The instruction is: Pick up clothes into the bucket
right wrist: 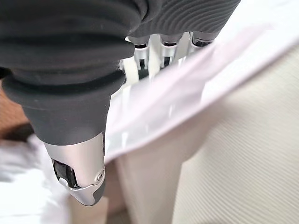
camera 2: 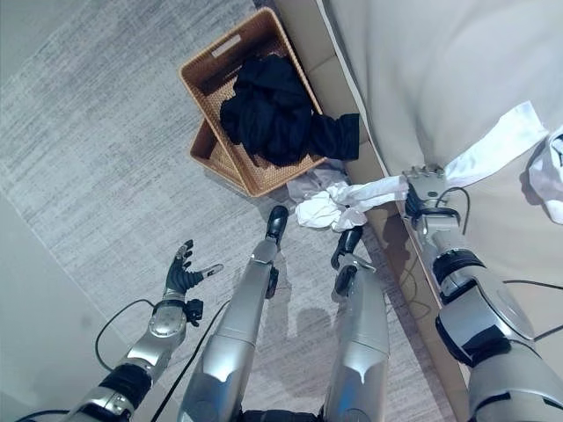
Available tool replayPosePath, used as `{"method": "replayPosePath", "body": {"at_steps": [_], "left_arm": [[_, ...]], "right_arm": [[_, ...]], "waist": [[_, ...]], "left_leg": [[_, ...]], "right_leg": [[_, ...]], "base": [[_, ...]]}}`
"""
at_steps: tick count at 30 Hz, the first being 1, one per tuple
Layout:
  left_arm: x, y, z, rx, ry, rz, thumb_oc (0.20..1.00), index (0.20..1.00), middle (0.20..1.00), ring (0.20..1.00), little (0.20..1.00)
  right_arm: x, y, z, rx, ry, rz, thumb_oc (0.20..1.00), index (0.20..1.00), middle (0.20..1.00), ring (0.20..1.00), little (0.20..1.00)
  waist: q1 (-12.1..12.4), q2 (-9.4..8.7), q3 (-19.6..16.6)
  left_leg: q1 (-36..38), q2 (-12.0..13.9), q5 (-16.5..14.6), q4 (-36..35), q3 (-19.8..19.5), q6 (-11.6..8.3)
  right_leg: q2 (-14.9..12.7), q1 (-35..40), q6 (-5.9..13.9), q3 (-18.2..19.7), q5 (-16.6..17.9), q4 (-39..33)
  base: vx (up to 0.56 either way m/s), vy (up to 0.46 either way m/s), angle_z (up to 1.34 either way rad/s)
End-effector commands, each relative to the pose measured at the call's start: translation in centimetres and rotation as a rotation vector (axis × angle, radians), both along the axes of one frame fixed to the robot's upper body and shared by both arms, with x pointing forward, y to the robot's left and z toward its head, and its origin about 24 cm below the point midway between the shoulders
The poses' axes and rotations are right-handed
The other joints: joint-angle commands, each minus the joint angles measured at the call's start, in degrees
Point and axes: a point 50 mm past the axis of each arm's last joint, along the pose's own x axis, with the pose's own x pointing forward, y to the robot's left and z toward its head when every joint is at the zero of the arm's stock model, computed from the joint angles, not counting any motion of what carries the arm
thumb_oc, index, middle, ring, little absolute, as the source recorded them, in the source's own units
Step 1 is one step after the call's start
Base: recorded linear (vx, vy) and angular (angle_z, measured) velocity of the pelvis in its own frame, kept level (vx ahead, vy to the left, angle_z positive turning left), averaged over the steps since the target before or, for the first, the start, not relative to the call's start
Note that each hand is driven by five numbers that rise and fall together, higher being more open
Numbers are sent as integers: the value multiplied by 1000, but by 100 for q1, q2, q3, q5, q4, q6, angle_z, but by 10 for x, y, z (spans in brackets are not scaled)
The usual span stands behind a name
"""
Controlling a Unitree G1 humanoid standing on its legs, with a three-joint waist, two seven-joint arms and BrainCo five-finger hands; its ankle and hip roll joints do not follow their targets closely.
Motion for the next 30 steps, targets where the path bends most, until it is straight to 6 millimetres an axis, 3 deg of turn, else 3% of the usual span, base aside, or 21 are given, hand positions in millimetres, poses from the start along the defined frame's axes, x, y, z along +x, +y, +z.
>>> {"method": "replayPosePath", "body": {"at_steps": [1,3,4,6,12,13,14,15,19,24,25,26,27,28,29,30], "left_arm": [[-5,-26,1,-60,-36,-66,1000,1000,1000,1000,1000],[-1,-41,6,-77,-54,-131,1000,1000,1000,1000,1000],[-1,-42,6,-77,-54,-132,1000,1000,1000,1000,1000],[1,-52,12,-104,-75,-174,1000,1000,1000,1000,1000],[1,-54,16,-110,-90,-195,1000,1000,1000,1000,1000],[0,-54,14,-112,-84,-190,1000,1000,1000,1000,1000],[0,-54,14,-112,-84,-190,1000,1000,1000,1000,1000],[0,-54,14,-113,-82,-183,1000,1000,1000,1000,1000],[0,-50,10,-103,-66,-159,1000,1000,1000,1000,1000],[5,-44,14,-93,-88,-111,1000,1000,1000,1000,1000],[7,-34,17,-86,-103,-70,1000,1000,1000,1000,1000],[7,-33,17,-86,-103,-69,1000,1000,1000,1000,1000],[6,-28,16,-77,-104,-41,1000,1000,1000,1000,1000],[4,-19,14,-63,-101,6,1000,1000,1000,1000,1000],[3,-15,13,-58,-99,28,1000,1000,1000,1000,1000],[3,-15,12,-56,-98,27,1000,1000,1000,1000,1000]], "right_arm": [[-36,-69,7,-56,8,-273,1000,1000,1000,1000,1000],[-47,-83,5,-77,37,-336,1000,1000,1000,1000,1000],[-47,-83,5,-77,37,-336,1000,1000,1000,1000,1000],[-56,-94,4,-88,60,-386,1000,1000,1000,1000,1000],[-60,-103,16,-108,39,-407,1000,1000,1000,1000,1000],[-58,-103,21,-115,22,-400,664,664,664,664,664],[-58,-103,21,-116,22,-400,545,545,545,545,545],[-57,-102,21,-118,21,-393,200,200,200,200,200],[-46,-93,34,-109,-41,-356,200,200,200,200,200],[-27,-72,59,-3,-259,-234,200,200,200,200,200],[-15,-56,88,81,-408,-122,200,200,200,200,200],[-15,-55,87,82,-407,-122,200,200,200,200,200],[-8,-36,100,108,-494,-20,200,200,200,200,200],[-4,-3,125,145,-631,164,200,200,200,200,200],[-5,11,138,166,-711,238,200,200,200,200,200],[-6,11,137,168,-710,236,200,200,200,200,200]], "waist": [[179,617,-95],[303,844,-95],[308,849,-95],[418,1035,-95],[510,1165,-95],[522,1165,-95],[522,1164,-95],[515,1146,-95],[467,1053,-95],[299,828,-95],[189,636,-95],[187,629,-95],[118,514,-95],[-21,306,-95],[-78,219,-95],[-71,210,-95]], "left_leg": [[-166,-66,-485,464,66,128],[-232,-106,-497,521,64,146],[-233,-106,-499,524,63,146],[-330,-164,-511,616,76,164],[-526,-202,-534,765,130,170],[-605,-214,-543,812,149,170],[-609,-214,-543,814,151,170],[-631,-203,-545,824,151,169],[-688,-161,-537,818,158,157],[-575,-92,-469,633,190,110],[-477,-17,-443,514,210,78],[-470,-15,-439,505,212,77],[-411,34,-426,446,225,64],[-269,109,-422,356,245,42],[-178,137,-420,288,243,39],[-162,137,-416,275,242,39]], "right_leg": [[-224,148,311,447,88,123],[-268,42,306,505,24,257],[-268,44,307,503,23,258],[-306,-105,295,565,-27,411],[-333,-356,280,688,-73,584],[-332,-446,276,714,-82,629],[-332,-451,276,717,-83,632],[-324,-473,272,734,-81,635],[-309,-521,282,739,-61,592],[-247,-400,310,742,61,322],[-175,-291,326,727,125,140],[-174,-287,325,729,128,134],[-142,-249,340,724,179,43],[-76,-91,357,705,231,-149],[-45,4,371,700,260,-244],[-45,19,370,699,263,-254]], "base": [[0,0,0],[9,7,2],[18,13,8],[11,4,14],[13,2,9],[9,-15,4],[0,0,0],[0,0,0],[0,0,0],[0,0,0],[-17,-20,-3],[-14,-25,-11],[-16,-18,-18],[-24,-38,-26],[-24,-31,-24],[-26,-48,-25]]}}
